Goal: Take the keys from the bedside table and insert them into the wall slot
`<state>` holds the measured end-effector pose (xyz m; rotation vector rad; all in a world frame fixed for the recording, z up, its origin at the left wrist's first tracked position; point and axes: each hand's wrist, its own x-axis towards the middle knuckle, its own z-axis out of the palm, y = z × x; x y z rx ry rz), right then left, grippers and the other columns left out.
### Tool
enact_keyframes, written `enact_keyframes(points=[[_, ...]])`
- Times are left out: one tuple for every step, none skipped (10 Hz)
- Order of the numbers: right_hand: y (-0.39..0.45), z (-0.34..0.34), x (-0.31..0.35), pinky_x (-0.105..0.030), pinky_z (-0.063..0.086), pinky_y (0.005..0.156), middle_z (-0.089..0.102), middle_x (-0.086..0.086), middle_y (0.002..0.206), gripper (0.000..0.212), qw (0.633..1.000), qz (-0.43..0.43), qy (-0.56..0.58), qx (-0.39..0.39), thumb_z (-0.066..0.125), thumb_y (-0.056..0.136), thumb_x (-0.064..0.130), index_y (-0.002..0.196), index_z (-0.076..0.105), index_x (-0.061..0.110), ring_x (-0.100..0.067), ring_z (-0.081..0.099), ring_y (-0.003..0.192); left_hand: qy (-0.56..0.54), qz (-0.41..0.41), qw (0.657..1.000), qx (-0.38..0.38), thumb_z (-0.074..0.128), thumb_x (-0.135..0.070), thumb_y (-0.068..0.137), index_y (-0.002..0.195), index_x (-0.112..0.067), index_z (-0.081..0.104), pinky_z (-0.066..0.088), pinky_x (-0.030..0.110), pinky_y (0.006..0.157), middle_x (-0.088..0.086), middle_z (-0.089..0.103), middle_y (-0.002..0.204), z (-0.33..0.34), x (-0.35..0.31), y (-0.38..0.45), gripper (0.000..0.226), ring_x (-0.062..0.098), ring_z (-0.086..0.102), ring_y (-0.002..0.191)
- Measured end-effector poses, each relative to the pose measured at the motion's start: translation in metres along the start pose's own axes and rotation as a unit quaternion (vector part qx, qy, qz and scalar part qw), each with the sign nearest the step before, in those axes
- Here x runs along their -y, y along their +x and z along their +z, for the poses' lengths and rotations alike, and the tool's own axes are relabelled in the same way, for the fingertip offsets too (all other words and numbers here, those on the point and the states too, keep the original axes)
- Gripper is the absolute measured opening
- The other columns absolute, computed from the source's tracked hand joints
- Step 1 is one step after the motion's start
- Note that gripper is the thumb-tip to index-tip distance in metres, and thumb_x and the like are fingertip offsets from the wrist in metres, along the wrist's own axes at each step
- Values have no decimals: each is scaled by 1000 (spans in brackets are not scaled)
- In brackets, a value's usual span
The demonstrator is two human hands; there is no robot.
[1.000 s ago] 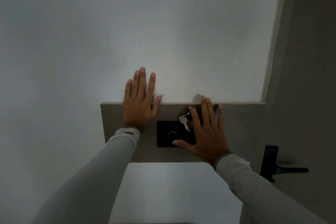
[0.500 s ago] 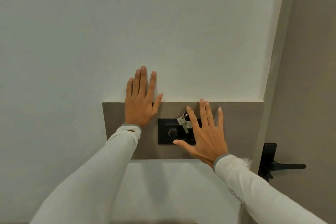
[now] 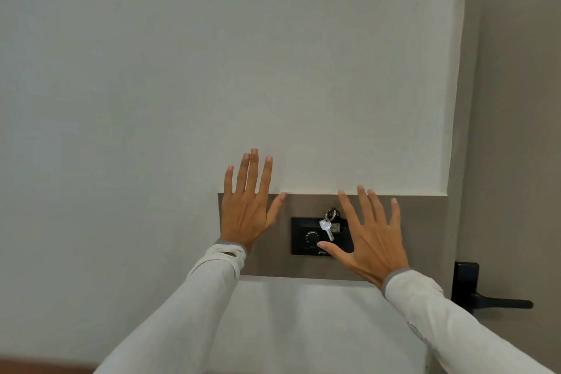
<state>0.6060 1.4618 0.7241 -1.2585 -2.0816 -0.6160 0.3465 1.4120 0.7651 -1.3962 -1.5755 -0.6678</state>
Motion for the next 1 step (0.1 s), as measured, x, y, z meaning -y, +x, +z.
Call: enact_keyframes(points=[[-7,-26,1,-70,17,117,18,-16,166,105,1000,-1,18,-12,25,74,93,157,8,32,-35,20,153,13,-2,1000,-20,14,-66,109,167,-13,28,33,65,127,22,25,175,-40,5,0,80,38,25,162]])
